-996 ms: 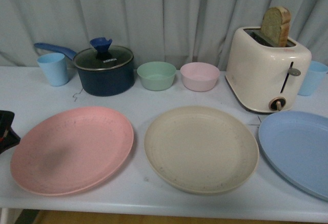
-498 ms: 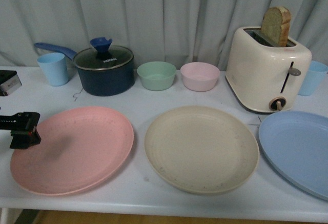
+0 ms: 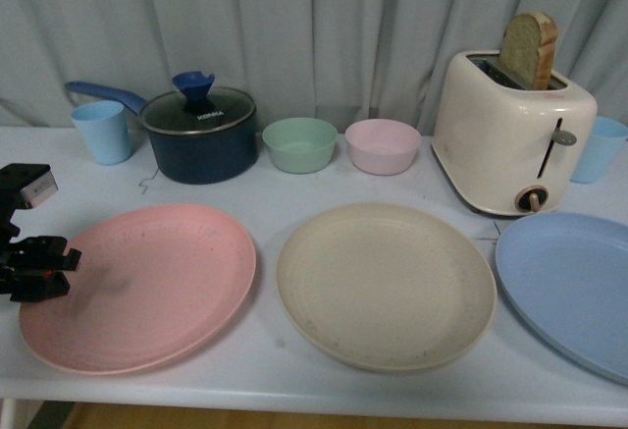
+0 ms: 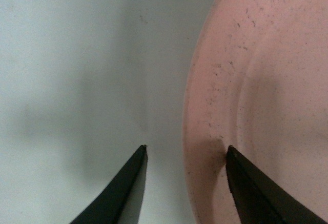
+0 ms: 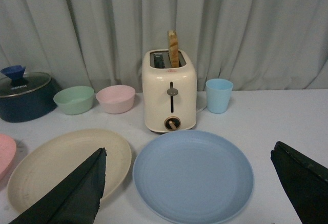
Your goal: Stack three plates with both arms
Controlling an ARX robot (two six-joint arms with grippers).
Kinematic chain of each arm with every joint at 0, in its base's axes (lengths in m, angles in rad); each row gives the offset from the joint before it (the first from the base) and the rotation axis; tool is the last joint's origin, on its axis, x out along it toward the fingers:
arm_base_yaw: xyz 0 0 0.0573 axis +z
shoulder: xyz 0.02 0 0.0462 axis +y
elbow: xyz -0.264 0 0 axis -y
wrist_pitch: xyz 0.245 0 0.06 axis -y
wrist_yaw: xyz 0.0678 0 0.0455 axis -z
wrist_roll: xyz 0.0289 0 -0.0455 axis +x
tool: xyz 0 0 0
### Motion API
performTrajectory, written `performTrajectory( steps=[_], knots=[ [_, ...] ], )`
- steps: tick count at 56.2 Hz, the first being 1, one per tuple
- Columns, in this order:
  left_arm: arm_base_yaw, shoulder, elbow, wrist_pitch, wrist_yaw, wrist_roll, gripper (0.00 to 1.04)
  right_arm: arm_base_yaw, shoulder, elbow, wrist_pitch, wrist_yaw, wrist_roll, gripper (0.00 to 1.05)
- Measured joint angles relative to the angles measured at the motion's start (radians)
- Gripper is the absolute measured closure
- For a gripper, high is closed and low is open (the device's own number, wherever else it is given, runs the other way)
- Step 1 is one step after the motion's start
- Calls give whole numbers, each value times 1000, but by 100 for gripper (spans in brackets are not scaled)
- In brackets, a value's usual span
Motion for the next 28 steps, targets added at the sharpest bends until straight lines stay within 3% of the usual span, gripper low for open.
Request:
performTrajectory(
  steps=[14, 21, 28],
  knots=[
    [6, -3, 12, -3, 16, -29, 93, 0, 0, 0, 0, 0, 0, 6],
    [14, -21, 14, -9, 40, -46, 102, 0, 0, 0, 0, 0, 0, 6],
    [18, -46, 14, -20, 42, -52, 102, 0, 0, 0, 0, 0, 0, 6]
  ],
)
